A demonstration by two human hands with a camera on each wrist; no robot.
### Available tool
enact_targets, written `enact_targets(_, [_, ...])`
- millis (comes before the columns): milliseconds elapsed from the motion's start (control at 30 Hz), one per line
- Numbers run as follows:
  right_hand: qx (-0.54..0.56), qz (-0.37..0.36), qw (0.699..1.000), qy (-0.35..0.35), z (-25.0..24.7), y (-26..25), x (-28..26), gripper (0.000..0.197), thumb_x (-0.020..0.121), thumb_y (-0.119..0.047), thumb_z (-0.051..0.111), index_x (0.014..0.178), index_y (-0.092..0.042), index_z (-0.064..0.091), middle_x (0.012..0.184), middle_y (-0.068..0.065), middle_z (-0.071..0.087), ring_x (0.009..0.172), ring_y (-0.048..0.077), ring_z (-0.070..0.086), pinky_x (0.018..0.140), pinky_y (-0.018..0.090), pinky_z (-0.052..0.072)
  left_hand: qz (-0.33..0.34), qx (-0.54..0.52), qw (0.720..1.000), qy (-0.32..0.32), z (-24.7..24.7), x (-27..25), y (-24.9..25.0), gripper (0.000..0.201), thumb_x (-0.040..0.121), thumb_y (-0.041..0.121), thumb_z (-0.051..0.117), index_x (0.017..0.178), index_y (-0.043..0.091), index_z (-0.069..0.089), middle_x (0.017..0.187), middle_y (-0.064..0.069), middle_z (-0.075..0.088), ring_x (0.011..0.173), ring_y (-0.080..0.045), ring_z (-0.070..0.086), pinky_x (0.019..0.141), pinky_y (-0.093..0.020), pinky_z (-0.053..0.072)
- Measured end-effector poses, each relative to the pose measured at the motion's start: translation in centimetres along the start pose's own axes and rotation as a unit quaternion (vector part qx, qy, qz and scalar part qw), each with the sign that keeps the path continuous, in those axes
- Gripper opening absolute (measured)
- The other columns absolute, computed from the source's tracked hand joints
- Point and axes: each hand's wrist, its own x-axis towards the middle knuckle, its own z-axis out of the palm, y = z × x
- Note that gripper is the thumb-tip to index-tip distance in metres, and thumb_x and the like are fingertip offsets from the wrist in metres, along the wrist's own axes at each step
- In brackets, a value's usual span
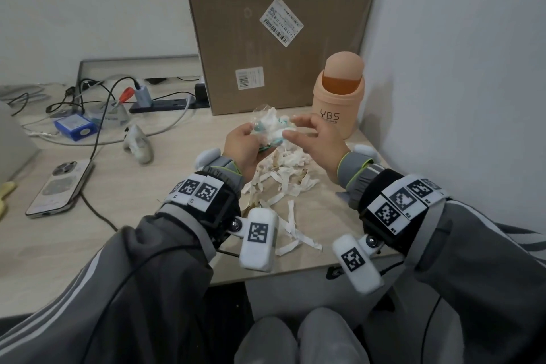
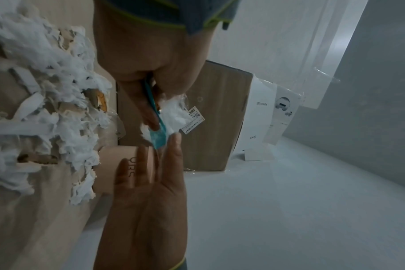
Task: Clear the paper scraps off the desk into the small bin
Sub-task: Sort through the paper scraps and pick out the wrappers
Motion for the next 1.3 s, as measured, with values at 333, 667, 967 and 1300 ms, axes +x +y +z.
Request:
enact_targets(333, [0.131, 0.056, 0.988, -0.051, -0.3, -1.0, 0.3, 0.028, 0.074, 0.006, 0.071, 0.092, -0.011, 0.059, 0.092, 0.011, 0.063, 0.089, 0.024, 0.063, 0.087, 0.034, 0.053, 0.014, 0.134, 0.991, -0.001, 1.2, -0.7, -0.3, 0.033, 0.095, -0.015, 0.046, 0.080, 0.013, 0.055, 0.072, -0.009, 0.061, 0.037, -0.005, 0.058, 0.036, -0.014, 0.040])
enact_targets(667, [0.005, -0.073, 0.996, -0.041, -0.1, -0.5, -1.1, 0.031, 0.080, -0.010, 0.070, 0.110, -0.009, 0.069, 0.109, 0.001, 0.067, 0.103, 0.008, 0.060, 0.101, 0.025, 0.046, -0.003, 0.185, 0.982, -0.037, 1.3, -1.1, 0.6, 0.022, 0.101, -0.005, 0.042, 0.093, 0.007, 0.058, 0.068, -0.005, 0.050, 0.031, 0.001, 0.041, 0.032, -0.013, 0.028])
enact_targets(967, [-0.221, -0.235, 0.945, -0.052, 0.1, -1.3, -1.9, 0.023, 0.096, -0.016, 0.047, 0.101, -0.007, 0.068, 0.095, 0.005, 0.065, 0.085, 0.016, 0.055, 0.078, 0.027, 0.042, -0.063, 0.030, 0.986, -0.154, 1.9, -1.9, 1.4, 0.028, 0.103, -0.002, 0.036, 0.097, 0.005, 0.062, 0.092, -0.011, 0.065, 0.083, -0.019, 0.064, 0.061, -0.021, 0.059])
enact_targets(1300, [-0.293, -0.268, 0.917, -0.045, -1.6, -0.7, -1.3, 0.023, 0.086, -0.019, 0.061, 0.103, -0.006, 0.070, 0.108, 0.014, 0.058, 0.092, 0.024, 0.057, 0.077, 0.030, 0.042, -0.125, -0.019, 0.964, -0.236, 2.5, -2.1, 1.2, 0.035, 0.093, -0.007, 0.022, 0.101, -0.001, 0.056, 0.092, -0.014, 0.061, 0.085, -0.022, 0.058, 0.095, -0.041, 0.049])
